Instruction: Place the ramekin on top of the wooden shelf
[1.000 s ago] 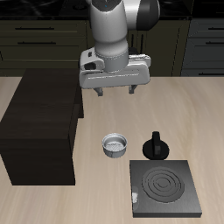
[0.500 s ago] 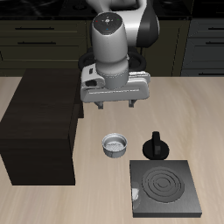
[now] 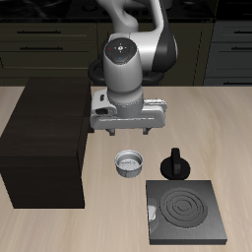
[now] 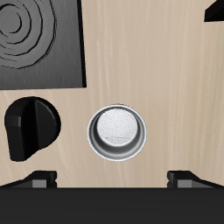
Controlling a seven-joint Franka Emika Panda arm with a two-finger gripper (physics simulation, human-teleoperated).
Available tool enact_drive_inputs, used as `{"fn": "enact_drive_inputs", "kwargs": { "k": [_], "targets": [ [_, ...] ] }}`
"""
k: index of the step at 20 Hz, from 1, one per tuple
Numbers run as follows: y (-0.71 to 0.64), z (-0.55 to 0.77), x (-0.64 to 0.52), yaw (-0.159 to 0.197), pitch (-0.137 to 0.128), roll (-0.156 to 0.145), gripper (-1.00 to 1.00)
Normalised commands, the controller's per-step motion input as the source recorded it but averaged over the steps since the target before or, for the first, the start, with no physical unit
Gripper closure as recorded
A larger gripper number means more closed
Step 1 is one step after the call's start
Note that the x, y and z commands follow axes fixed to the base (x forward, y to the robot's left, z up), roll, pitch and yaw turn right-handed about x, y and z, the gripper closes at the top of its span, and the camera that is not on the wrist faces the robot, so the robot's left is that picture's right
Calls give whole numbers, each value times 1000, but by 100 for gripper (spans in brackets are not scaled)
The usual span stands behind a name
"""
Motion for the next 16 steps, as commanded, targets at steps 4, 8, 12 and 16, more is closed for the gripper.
{"fn": "enact_drive_inputs", "kwargs": {
  "k": [4, 8, 12, 16],
  "targets": [
    [25, -159, 47, 4, -2, -11, -100],
    [66, -302, 97, 20, 35, 1, -100],
    [-27, -153, 42, -7, 11, -7, -100],
    [5, -237, 33, 4, 26, -3, -100]
  ]
}}
